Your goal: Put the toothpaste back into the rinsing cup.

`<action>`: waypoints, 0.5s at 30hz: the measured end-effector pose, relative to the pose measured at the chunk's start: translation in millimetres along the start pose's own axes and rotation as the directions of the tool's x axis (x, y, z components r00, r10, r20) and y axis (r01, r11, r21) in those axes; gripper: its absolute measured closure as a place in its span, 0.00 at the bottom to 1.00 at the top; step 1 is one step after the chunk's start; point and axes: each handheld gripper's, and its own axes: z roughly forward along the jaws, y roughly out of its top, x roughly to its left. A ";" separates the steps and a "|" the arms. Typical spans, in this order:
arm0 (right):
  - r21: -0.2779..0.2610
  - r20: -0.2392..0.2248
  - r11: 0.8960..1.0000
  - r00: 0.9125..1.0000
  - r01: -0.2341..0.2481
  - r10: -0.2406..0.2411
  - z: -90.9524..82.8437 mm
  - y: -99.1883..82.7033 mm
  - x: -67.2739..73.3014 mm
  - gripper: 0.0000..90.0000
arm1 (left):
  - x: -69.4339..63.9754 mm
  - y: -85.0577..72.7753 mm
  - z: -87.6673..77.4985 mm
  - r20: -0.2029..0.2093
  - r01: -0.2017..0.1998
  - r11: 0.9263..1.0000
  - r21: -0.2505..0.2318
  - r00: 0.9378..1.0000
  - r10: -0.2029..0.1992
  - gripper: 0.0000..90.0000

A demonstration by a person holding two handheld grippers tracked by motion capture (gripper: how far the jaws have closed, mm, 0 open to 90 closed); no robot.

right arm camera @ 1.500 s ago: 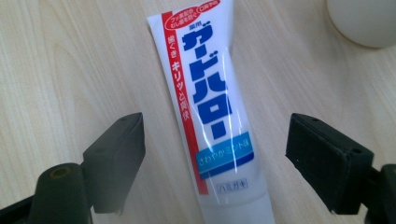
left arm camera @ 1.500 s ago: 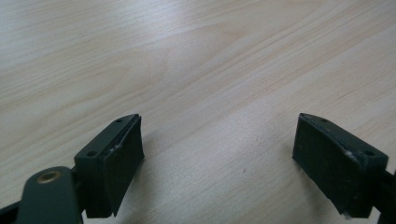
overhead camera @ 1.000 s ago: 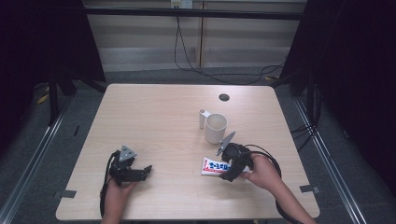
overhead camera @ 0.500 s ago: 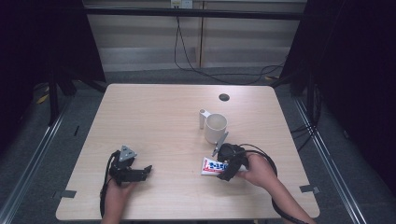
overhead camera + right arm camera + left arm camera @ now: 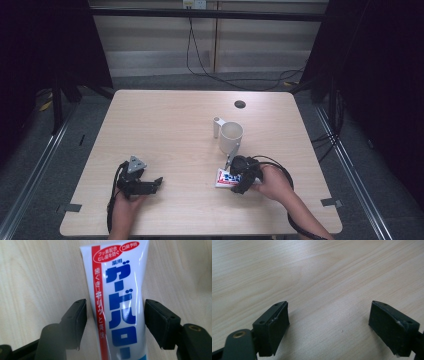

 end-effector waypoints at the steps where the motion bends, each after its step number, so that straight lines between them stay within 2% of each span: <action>1: -0.004 -0.004 1.000 1.000 0.001 -0.001 1.2 0.5 -0.5 0.41 | 0.1 0.0 0.0 0.001 0.001 1.000 0.001 1.000 -0.001 0.18; 6: -0.007 -0.019 1.000 1.000 -0.007 0.007 1.1 1.2 -0.7 0.46 | -0.4 0.0 0.2 -0.002 0.005 1.000 -0.003 1.000 -0.005 0.18; 10: -0.019 -0.028 1.000 0.999 -0.023 0.023 -0.1 -1.4 -3.1 0.56 | -0.2 -0.1 0.0 -0.001 0.004 1.000 0.001 1.000 -0.004 0.18; 12: -0.016 -0.011 1.000 1.000 -0.024 0.024 -1.9 -1.3 -1.4 0.65 | -0.1 -0.1 0.0 -0.001 0.004 1.000 0.001 1.000 -0.004 0.18; 15: -0.034 -0.004 0.999 0.999 -0.040 0.040 -5.1 -3.2 -1.0 0.72 | 0.1 0.0 0.0 -0.001 0.001 1.000 0.002 1.000 -0.001 0.18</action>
